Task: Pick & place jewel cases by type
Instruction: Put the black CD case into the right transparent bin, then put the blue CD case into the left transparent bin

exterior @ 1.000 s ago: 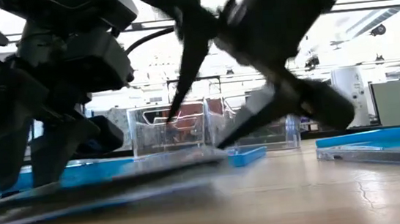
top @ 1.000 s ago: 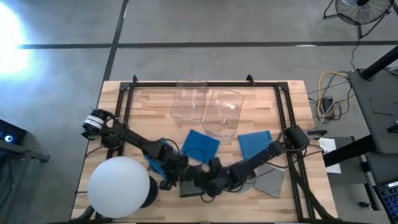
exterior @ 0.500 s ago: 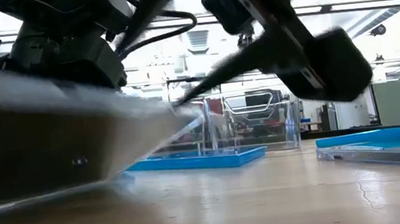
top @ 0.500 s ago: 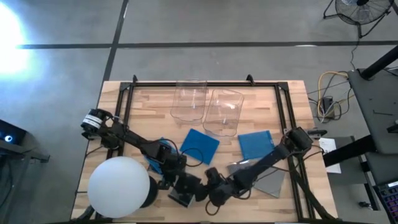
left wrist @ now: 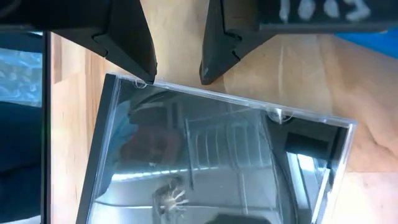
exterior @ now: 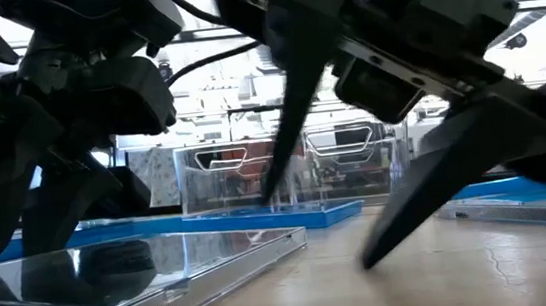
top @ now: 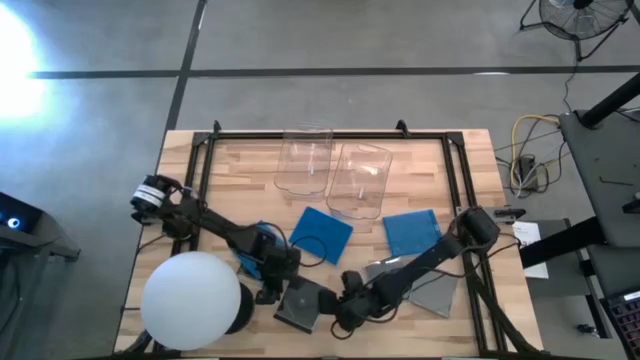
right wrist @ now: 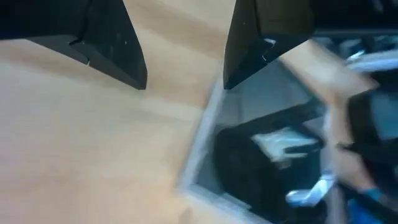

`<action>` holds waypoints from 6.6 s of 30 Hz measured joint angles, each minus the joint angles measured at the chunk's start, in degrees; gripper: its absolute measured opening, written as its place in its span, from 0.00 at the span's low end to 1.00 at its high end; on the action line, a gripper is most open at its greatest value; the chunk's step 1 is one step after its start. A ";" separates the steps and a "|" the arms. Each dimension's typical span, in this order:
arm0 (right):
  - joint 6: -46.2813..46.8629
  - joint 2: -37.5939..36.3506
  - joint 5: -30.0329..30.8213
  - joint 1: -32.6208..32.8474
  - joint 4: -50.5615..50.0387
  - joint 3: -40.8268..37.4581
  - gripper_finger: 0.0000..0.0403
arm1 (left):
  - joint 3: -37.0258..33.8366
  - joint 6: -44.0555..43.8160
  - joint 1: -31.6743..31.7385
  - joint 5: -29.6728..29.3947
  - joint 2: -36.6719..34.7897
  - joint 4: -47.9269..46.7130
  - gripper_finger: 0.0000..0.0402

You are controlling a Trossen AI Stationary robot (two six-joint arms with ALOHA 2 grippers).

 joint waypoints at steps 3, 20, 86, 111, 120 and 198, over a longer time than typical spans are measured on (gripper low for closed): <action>-1.26 1.16 -0.71 -0.70 3.06 0.07 0.52 | -0.05 0.18 -0.68 -0.35 0.00 0.25 0.29; -14.39 2.66 -3.03 -5.26 6.80 0.50 0.52 | -0.36 1.76 -0.93 1.52 0.02 5.73 0.29; -15.19 -1.81 -4.71 -4.93 7.60 3.53 0.15 | -1.97 3.37 -1.10 -18.12 -8.25 9.76 0.29; -21.72 -35.30 21.55 -9.02 -48.37 3.48 0.06 | -2.21 0.40 4.52 -23.78 -36.08 -3.52 0.29; -57.12 -45.03 -0.88 -43.54 -44.01 -1.18 0.06 | -2.32 -1.85 11.65 -25.53 -37.35 -0.43 0.29; -16.87 10.38 -2.93 -14.97 9.50 9.07 0.54 | -25.35 -12.21 28.40 3.27 -36.19 -5.82 0.29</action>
